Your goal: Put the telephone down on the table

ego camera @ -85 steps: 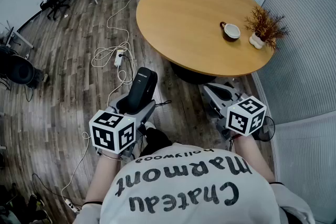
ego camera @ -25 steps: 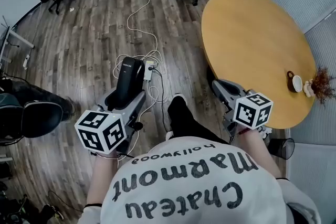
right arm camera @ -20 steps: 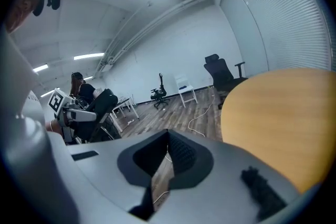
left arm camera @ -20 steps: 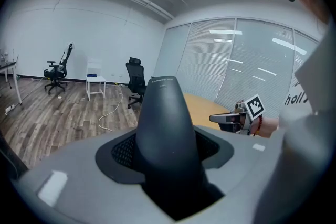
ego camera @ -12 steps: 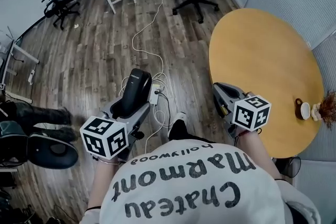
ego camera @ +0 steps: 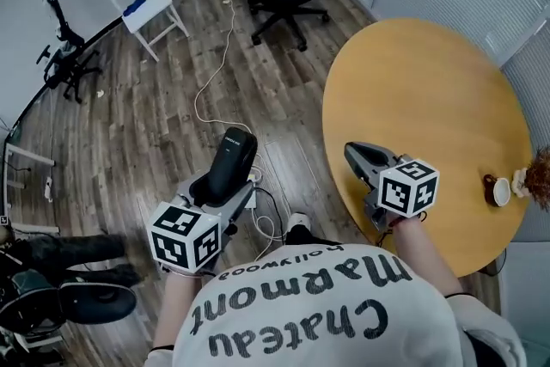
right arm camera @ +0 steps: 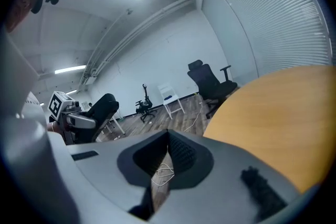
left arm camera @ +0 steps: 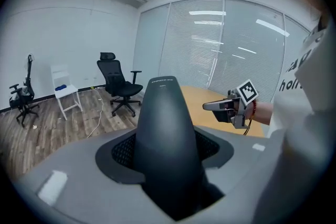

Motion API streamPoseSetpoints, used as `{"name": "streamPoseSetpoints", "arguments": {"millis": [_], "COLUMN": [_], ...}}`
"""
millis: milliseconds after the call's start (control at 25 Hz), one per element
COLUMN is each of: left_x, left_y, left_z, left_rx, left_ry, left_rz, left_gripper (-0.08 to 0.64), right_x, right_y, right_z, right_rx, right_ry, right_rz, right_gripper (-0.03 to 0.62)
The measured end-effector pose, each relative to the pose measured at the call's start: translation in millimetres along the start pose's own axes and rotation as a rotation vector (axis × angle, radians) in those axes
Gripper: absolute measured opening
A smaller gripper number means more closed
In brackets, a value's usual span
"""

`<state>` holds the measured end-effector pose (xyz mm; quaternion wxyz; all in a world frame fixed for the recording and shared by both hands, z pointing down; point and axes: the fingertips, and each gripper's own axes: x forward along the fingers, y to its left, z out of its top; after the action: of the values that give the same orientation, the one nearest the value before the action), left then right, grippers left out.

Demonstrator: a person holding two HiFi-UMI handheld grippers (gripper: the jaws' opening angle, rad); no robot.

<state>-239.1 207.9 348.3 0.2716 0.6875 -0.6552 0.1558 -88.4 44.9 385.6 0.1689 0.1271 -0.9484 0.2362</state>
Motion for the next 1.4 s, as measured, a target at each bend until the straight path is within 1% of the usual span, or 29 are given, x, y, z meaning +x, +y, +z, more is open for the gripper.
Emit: {"name": "streamPoseSetpoints", "arguments": {"millis": [200,360,480,520,600,680,720,840,880,920,1040,1120,1240,1320,1400], "left_x": [55,84,101,107,118,124,127,140,146,153,166,170,175,177,181], "left_y": [12,2,0,1,0,-3,-6,-22,-28,-34,-49,-56,-67,-73,-77], "left_z": [49,65,82,88,98,105,107,117,122,127,131,131,136,139,142], "left_rx": [-0.002,0.058,0.112,0.110,0.064,0.034,0.046,0.135,0.153,0.153,0.122,0.142,0.198,0.204,0.201], "left_ry": [0.016,0.052,0.038,0.035,0.041,0.054,0.060,0.075,0.074,0.071,0.066,0.072,0.082,0.088,0.093], "left_rz": [-0.088,-0.164,-0.187,-0.194,-0.228,-0.264,-0.274,-0.302,-0.313,-0.323,-0.359,-0.386,-0.433,-0.467,-0.491], "left_gripper": [0.285,0.285,0.285,0.285,0.285,0.285,0.285,0.285,0.285,0.285,0.285,0.285,0.285,0.285,0.285], "right_x": [-5,-21,-28,-31,-41,-54,-61,-81,-87,-93,-101,-104,-107,-106,-100], "right_y": [-57,-83,-98,-107,-127,-138,-138,-135,-134,-134,-132,-129,-123,-116,-109], "right_z": [22,19,14,12,3,-2,-2,3,6,8,12,16,27,32,37], "right_rx": [0.072,0.133,0.139,0.128,0.109,0.122,0.137,0.181,0.196,0.207,0.214,0.206,0.186,0.177,0.173], "right_ry": [-0.040,-0.069,-0.106,-0.118,-0.130,-0.148,-0.168,-0.237,-0.254,-0.265,-0.270,-0.285,-0.322,-0.338,-0.343], "right_rz": [-0.099,-0.177,-0.222,-0.247,-0.309,-0.351,-0.363,-0.400,-0.413,-0.424,-0.449,-0.464,-0.482,-0.467,-0.434], "right_gripper": [0.014,0.015,0.015,0.015,0.014,0.015,0.015,0.015,0.015,0.015,0.015,0.015,0.015,0.015,0.014]}}
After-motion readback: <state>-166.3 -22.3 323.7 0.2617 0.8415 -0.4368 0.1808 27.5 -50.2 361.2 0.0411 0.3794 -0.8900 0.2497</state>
